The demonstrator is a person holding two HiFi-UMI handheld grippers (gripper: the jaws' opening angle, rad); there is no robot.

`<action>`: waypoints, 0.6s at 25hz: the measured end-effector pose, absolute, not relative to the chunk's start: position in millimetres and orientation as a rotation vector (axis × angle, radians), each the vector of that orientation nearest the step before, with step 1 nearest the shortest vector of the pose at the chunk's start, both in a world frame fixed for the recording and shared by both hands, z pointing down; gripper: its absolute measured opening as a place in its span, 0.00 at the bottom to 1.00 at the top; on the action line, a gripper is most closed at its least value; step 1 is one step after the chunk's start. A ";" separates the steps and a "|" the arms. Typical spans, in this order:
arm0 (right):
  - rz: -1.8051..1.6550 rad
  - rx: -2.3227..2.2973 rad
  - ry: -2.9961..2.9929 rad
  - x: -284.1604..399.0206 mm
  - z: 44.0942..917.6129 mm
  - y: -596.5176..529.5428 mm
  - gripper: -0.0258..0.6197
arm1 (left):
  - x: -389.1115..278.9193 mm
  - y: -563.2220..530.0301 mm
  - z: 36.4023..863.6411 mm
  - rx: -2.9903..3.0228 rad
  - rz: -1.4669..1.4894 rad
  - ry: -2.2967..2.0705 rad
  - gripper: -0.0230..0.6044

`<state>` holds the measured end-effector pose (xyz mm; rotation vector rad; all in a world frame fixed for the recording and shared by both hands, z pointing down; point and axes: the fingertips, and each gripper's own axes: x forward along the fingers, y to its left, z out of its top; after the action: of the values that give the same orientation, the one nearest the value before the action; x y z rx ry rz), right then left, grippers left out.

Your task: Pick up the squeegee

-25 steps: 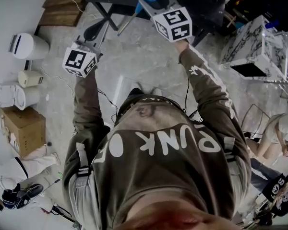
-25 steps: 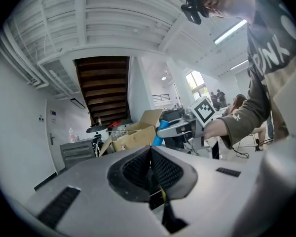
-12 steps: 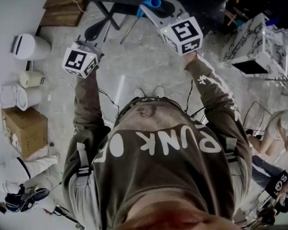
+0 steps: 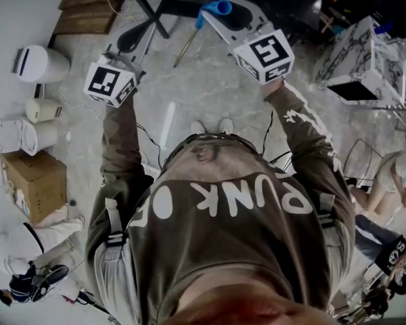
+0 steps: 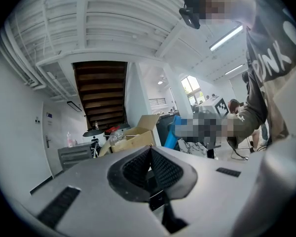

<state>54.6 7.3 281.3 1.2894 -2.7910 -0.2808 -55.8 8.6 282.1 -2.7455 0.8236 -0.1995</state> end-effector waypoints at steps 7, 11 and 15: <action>-0.285 1.279 -2.796 45.7 281.8 12.1 0.29 | -66.0 9.9 276.6 -2.744 -0.186 0.815 0.04; -0.293 1.267 -2.804 45.6 282.7 12.9 0.29 | -64.1 10.0 277.2 -2.745 -0.187 0.807 0.04; -0.295 1.255 -2.807 48.4 282.9 14.5 0.29 | -60.5 11.4 276.0 -2.745 -0.184 0.803 0.04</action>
<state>48.4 14.5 282.9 1.2554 -2.8071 -0.2951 -60.5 11.4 276.0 -2.7450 0.8029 -0.1842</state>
